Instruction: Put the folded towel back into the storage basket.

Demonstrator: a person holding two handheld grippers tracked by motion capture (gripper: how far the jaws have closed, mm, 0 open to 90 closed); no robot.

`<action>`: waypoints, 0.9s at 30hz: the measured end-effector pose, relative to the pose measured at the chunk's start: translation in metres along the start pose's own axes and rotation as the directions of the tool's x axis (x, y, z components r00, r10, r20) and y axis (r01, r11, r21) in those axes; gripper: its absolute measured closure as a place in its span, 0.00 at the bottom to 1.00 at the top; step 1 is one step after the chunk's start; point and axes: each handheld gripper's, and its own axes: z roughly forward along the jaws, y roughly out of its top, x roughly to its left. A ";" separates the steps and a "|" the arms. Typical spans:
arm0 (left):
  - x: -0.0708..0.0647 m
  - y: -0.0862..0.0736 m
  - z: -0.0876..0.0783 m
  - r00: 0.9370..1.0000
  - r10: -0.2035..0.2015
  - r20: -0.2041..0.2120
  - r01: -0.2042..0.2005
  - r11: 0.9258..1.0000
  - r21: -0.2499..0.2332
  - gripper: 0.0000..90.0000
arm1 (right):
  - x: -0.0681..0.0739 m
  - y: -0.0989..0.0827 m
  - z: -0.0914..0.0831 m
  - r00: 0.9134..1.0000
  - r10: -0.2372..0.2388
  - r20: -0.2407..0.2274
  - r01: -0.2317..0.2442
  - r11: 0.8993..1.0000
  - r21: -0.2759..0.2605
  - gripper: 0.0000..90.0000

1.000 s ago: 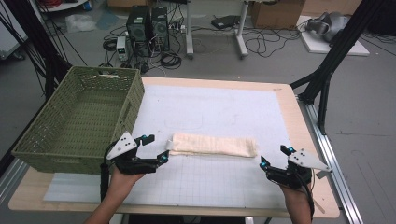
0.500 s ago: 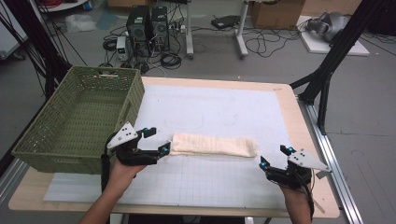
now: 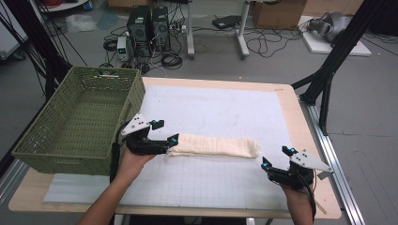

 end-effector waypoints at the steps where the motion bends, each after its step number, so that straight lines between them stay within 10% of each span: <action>1: 0.001 0.000 0.002 1.000 0.002 -0.005 -0.002 1.000 0.005 0.21 | 0.000 0.000 0.000 1.000 -0.001 0.000 0.001 1.000 0.000 0.17; 17: 0.013 -0.008 0.027 0.999 -0.041 -0.022 0.043 0.996 0.083 0.23 | 0.000 0.000 0.003 1.000 -0.007 -0.005 0.007 1.000 0.006 0.17; 27: 0.023 -0.024 0.045 0.996 -0.058 -0.066 0.072 0.973 0.219 0.27 | 0.000 0.000 0.004 1.000 -0.014 -0.010 0.014 1.000 0.007 0.17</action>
